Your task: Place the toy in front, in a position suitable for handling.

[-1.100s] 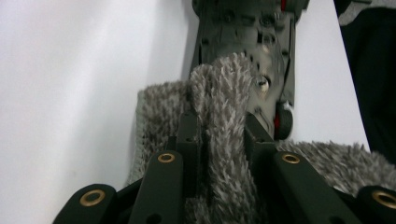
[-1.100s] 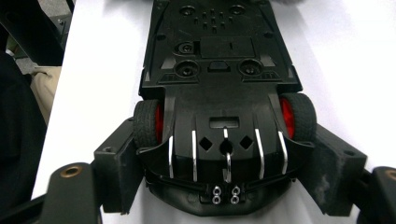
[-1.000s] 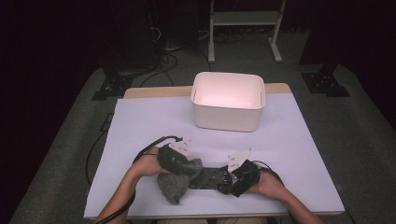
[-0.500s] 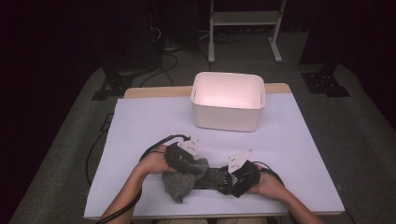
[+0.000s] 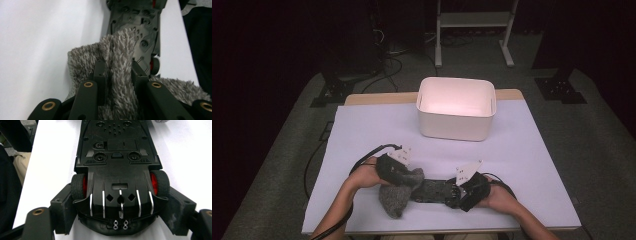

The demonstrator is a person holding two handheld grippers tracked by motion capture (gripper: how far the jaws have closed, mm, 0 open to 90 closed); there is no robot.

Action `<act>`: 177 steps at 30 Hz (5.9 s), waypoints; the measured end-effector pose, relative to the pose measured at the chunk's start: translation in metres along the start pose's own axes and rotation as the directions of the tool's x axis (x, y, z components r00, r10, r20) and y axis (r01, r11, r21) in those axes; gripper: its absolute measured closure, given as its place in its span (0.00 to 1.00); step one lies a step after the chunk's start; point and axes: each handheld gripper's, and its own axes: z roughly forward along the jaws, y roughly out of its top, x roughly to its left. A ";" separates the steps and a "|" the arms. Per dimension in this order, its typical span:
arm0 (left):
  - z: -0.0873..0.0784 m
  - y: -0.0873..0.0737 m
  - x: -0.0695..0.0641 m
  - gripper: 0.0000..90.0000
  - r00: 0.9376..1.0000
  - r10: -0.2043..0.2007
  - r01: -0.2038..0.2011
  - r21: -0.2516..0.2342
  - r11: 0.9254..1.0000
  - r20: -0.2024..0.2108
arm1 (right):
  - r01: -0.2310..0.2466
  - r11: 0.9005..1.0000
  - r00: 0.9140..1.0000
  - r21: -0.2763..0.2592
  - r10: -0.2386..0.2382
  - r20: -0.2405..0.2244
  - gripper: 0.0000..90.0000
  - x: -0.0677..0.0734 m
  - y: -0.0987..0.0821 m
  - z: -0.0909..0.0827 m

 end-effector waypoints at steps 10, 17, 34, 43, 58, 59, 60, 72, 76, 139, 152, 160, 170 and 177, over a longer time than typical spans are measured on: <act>0.025 0.039 -0.017 0.80 0.989 0.132 -0.133 0.022 0.991 0.061 | -0.003 1.000 1.000 0.006 0.003 0.002 0.26 0.001 0.001 0.000; 0.046 0.062 -0.025 0.80 0.976 0.183 -0.186 0.012 0.983 0.118 | 0.003 1.000 1.000 0.008 -0.003 0.007 0.25 0.001 0.001 0.000; 0.045 0.056 -0.024 0.80 0.981 0.149 -0.148 -0.015 0.989 0.128 | -0.043 0.999 0.998 -0.008 0.043 0.037 0.21 0.009 -0.004 -0.016; 0.046 0.058 -0.024 0.80 0.980 0.155 -0.156 -0.001 0.988 0.128 | -0.042 0.999 0.997 0.005 0.042 0.063 0.24 0.009 -0.012 -0.014; 0.055 0.075 -0.027 0.80 0.974 0.183 -0.187 0.019 0.982 0.137 | -0.013 1.000 0.998 0.010 0.013 0.067 0.26 0.012 0.000 -0.008; 0.055 0.077 -0.027 0.80 0.972 0.191 -0.196 0.021 0.980 0.139 | -0.012 1.000 0.998 0.002 0.012 0.062 0.26 0.011 0.000 -0.008; 0.057 0.079 -0.028 0.80 0.971 0.195 -0.200 0.019 0.980 0.138 | -0.018 1.000 0.998 -0.006 0.018 0.058 0.26 0.011 0.000 -0.007; 0.068 0.089 -0.026 0.80 0.968 0.203 -0.210 0.035 0.977 0.146 | -0.021 1.000 0.998 -0.001 0.021 0.053 0.26 0.008 -0.003 -0.005; 0.063 0.085 -0.025 0.80 0.973 0.191 -0.199 0.056 0.978 0.127 | -0.032 0.999 0.998 -0.013 0.033 0.046 0.26 0.008 -0.004 -0.005; -0.010 -0.007 -0.002 0.77 0.998 -0.047 0.046 0.015 0.999 0.035 | -0.037 0.999 0.999 -0.025 0.038 0.036 0.26 0.008 -0.007 -0.004; 0.008 0.021 -0.001 0.77 0.997 0.002 -0.004 0.035 0.999 0.082 | -0.031 0.999 0.999 -0.018 0.032 0.034 0.26 0.008 -0.006 -0.004; 0.043 0.064 -0.004 0.76 0.985 0.093 -0.100 0.042 0.994 0.145 | -0.031 0.999 0.999 -0.023 0.031 0.034 0.26 0.008 -0.006 -0.004; 0.071 0.094 -0.011 0.76 0.970 0.142 -0.152 0.035 0.988 0.199 | -0.039 0.999 0.999 -0.032 0.040 0.030 0.26 0.008 -0.007 -0.004; 0.061 0.080 -0.011 0.76 0.970 0.139 -0.147 0.026 0.989 0.198 | -0.039 0.999 0.999 -0.033 0.040 0.030 0.26 0.008 -0.007 -0.004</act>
